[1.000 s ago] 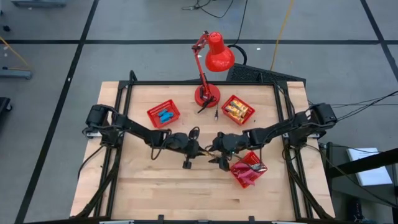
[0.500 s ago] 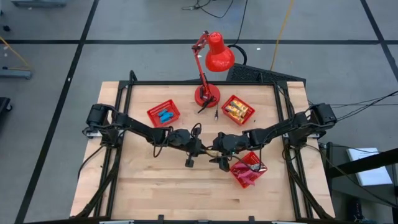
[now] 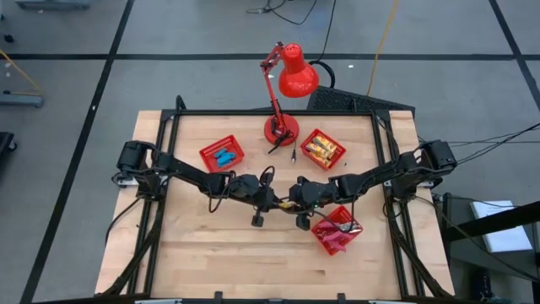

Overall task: Pick & Place School Supplies
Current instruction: Put the yellow crayon box into the top right red bin

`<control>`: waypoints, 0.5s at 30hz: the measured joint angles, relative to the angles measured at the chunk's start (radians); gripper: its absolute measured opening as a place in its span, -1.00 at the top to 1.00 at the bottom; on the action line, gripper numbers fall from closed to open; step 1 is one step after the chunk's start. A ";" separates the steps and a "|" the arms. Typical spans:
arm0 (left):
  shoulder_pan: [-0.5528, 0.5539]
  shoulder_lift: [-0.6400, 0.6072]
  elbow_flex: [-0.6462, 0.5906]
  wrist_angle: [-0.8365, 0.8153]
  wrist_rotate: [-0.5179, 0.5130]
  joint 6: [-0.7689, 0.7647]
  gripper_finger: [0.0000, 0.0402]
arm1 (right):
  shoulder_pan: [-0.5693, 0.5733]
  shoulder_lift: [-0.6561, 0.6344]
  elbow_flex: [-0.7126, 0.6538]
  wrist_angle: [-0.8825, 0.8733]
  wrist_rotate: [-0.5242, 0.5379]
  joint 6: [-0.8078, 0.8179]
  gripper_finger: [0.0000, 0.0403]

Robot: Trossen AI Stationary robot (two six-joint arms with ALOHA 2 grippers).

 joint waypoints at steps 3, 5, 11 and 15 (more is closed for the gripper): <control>0.000 0.000 0.000 0.000 0.000 0.003 0.80 | 0.000 0.000 0.000 0.001 0.005 -0.005 0.73; 0.000 0.000 0.000 0.000 -0.001 0.004 0.80 | 0.000 0.000 0.000 0.000 0.014 -0.010 0.73; -0.002 0.000 0.000 0.005 0.015 0.014 0.40 | 0.000 -0.001 0.000 0.014 0.010 -0.032 0.75; -0.001 -0.026 0.000 -0.024 0.013 0.022 0.18 | -0.001 -0.001 0.000 0.020 0.021 -0.036 0.75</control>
